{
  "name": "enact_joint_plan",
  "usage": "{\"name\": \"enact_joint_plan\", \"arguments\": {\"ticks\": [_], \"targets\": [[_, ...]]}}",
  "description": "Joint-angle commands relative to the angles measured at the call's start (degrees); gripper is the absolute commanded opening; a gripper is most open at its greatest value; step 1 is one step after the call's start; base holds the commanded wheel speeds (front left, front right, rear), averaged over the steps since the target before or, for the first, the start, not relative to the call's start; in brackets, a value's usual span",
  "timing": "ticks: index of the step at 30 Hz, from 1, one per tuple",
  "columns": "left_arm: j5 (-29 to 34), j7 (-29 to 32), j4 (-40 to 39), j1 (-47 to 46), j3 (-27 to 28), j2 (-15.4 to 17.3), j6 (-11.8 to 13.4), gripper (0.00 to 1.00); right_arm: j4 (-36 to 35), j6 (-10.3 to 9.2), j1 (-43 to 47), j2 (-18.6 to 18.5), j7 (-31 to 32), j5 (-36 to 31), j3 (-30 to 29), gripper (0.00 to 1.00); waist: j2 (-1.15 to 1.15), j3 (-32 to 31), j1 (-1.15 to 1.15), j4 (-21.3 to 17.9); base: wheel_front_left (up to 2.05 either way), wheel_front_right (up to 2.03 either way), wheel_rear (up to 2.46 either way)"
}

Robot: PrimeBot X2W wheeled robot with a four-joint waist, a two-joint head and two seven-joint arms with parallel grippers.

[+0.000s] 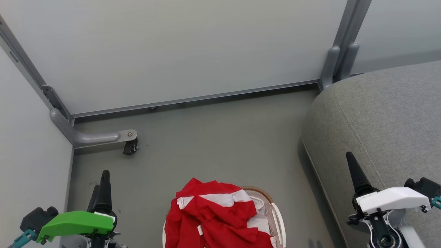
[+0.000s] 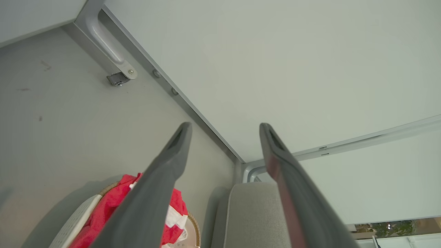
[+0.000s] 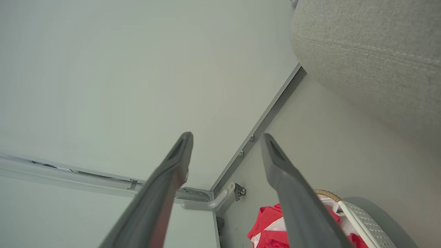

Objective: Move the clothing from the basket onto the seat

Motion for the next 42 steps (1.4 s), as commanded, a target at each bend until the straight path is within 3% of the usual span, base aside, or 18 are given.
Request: {"name": "enact_joint_plan", "arguments": {"ticks": [1,23,42], "targets": [[3.3,-0.6,-0.3,-1.9,-0.4,0.7,0.1,1.0,-0.5,0.01,-1.9,-0.6,-0.7,-3.0,0.4,1.0,0.0,0.0,0.0,0.0,0.0,0.0,0.0],[23.1,-5.1,1.5,-2.7,-4.6,1.8,1.6,1.0,1.2,0.02,-3.3,-0.5,-5.2,-24.5,2.2,1.0,0.0,0.7,0.0,0.4,0.0,0.0,0.0],[35.8,-8.3,2.4,-2.3,-7.8,1.9,3.0,1.0,2.5,0.02,-3.0,0.0,-8.4,-40.9,3.0,1.0,0.0,0.8,0.0,0.6,0.0,0.0,0.0]]}}
